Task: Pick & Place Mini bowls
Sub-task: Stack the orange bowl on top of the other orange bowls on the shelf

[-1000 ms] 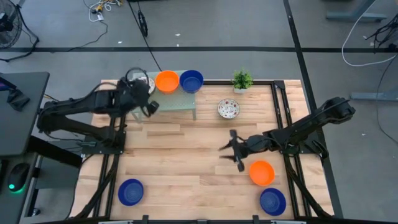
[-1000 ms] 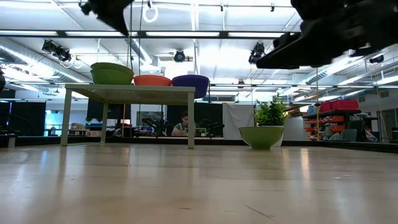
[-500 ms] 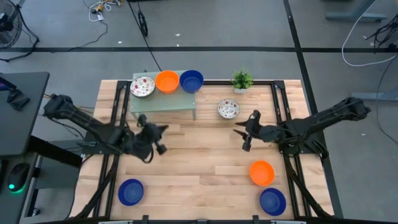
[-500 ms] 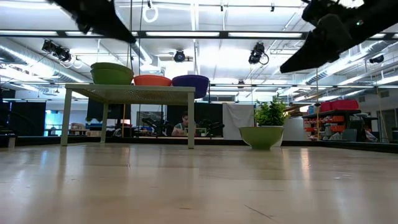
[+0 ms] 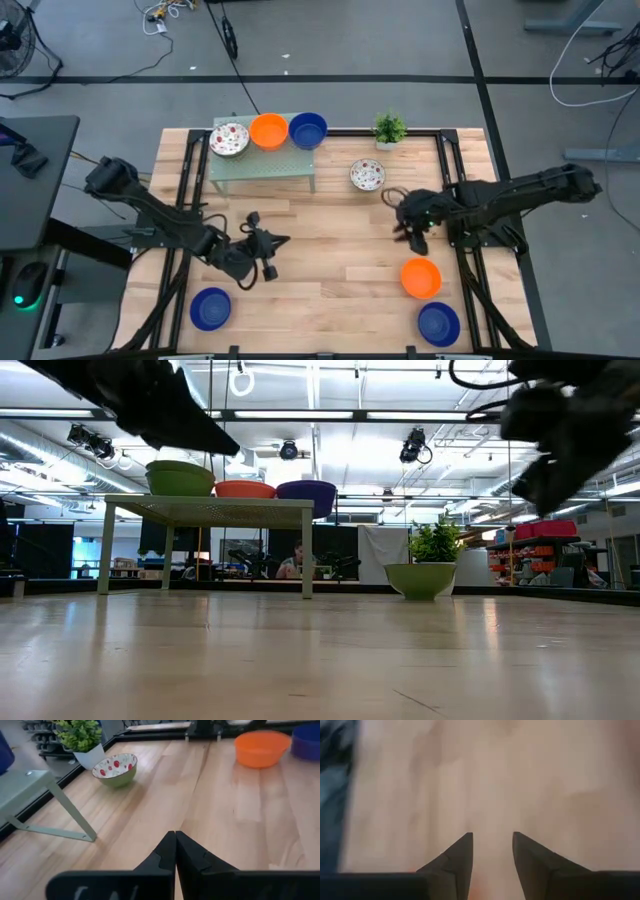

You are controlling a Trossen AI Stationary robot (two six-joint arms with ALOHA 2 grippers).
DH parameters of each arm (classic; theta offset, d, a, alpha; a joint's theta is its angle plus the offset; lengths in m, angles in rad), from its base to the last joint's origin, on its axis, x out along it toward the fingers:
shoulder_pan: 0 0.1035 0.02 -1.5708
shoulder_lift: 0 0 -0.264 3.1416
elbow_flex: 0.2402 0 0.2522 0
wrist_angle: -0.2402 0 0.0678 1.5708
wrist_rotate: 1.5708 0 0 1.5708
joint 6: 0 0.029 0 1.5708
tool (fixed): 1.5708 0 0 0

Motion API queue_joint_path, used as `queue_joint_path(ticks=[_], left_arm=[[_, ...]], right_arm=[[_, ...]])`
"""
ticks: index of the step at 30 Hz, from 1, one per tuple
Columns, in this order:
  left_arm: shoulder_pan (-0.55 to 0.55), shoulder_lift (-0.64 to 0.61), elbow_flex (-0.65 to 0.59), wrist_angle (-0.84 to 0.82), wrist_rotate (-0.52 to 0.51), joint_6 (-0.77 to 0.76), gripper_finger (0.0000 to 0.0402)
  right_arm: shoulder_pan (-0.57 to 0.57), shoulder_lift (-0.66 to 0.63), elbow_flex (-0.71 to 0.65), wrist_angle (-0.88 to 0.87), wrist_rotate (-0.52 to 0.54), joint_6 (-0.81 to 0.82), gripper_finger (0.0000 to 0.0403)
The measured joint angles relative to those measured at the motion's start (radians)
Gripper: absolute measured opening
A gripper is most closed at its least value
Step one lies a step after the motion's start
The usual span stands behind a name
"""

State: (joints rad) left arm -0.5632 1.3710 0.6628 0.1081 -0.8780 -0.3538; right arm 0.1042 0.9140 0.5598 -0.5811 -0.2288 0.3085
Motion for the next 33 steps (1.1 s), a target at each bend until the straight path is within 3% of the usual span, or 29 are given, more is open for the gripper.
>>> queue_joint_path(ticks=[3, 9, 16, 21, 27, 33], left_arm=[[0.006, 0.026, 0.0, 0.006, 0.001, 0.006, 0.0007], [0.022, 0.03, 0.0, 0.008, 0.025, 0.006, 0.0012], [0.023, 0.03, 0.0, 0.008, 0.046, 0.006, 0.0008], [0.024, 0.03, 0.0, 0.006, 0.045, 0.006, 0.0009], [0.024, 0.03, 0.0, 0.007, 0.046, 0.006, 0.0011], [0.024, 0.03, 0.0, 0.019, 0.045, 0.007, 0.0011]], right_arm=[[0.079, 0.001, 0.0, -0.059, -0.069, -0.001, 0.0141], [0.196, 0.01, 0.0, -0.166, -0.042, 0.045, 0.0148], [0.237, 0.089, 0.0, -0.172, -0.015, -0.003, 0.0189], [0.238, 0.195, 0.0, -0.123, -0.014, -0.043, 0.019], [0.238, 0.299, 0.0, -0.03, -0.014, -0.061, 0.0143], [0.233, 0.341, 0.0, 0.156, -0.015, -0.068, 0.0054]])
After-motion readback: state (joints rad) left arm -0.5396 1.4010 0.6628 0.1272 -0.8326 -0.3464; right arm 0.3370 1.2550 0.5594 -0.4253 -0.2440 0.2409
